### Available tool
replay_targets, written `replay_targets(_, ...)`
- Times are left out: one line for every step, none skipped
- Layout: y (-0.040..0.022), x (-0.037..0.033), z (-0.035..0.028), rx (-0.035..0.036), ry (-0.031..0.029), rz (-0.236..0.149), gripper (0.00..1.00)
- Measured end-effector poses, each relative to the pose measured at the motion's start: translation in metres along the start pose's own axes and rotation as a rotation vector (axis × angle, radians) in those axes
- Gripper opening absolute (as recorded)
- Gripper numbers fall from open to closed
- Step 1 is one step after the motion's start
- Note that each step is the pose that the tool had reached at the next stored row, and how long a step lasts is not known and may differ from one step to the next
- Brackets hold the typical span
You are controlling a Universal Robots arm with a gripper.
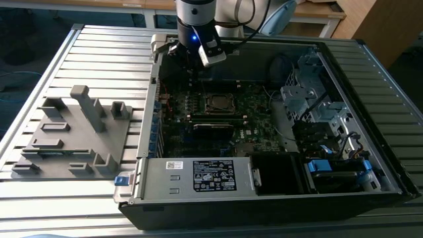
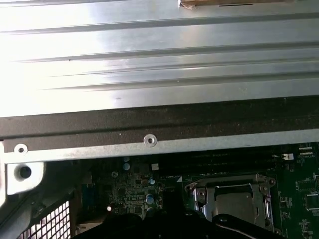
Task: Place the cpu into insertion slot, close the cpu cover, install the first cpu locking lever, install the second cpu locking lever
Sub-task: 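Install the first cpu locking lever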
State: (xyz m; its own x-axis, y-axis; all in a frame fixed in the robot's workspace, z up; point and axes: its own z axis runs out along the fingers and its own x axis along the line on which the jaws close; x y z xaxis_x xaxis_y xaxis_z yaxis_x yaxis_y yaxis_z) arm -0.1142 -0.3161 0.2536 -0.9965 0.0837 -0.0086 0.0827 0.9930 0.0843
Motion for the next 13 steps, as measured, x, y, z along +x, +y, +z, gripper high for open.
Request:
replay_targets(0.0004, 0.0000, 0.0001, -0.0008, 0.0001, 0.000, 0.10)
replay_targets(0.0008, 0.0001, 0.0001, -0.0017, 0.0001, 0.000, 0.10)
replay_targets(0.0011, 0.0001, 0.0002, -0.0027, 0.0002, 0.000, 0.10)
replay_targets(0.0015, 0.0001, 0.0002, -0.0038, 0.0004, 0.000, 0.10)
replay_targets(0.0019, 0.0002, 0.0003, -0.0050, 0.0005, 0.000, 0.10)
replay_targets(0.0022, 0.0002, 0.0004, -0.0061, 0.0005, 0.000, 0.10)
replay_targets(0.0025, 0.0002, 0.0005, -0.0073, 0.0006, 0.000, 0.10)
replay_targets(0.0028, 0.0002, 0.0005, -0.0082, 0.0006, 0.000, 0.10)
replay_targets(0.0030, 0.0002, 0.0006, -0.0086, 0.0007, 0.000, 0.10)
replay_targets(0.0032, 0.0002, 0.0006, -0.0088, 0.0007, 0.000, 0.10)
replay_targets(0.0034, 0.0000, 0.0007, -0.0090, 0.0007, 0.000, 0.10)
replay_targets(0.0035, -0.0003, 0.0007, -0.0090, 0.0008, 0.000, 0.10)
replay_targets(0.0037, -0.0008, 0.0008, -0.0091, 0.0008, 0.000, 0.10)
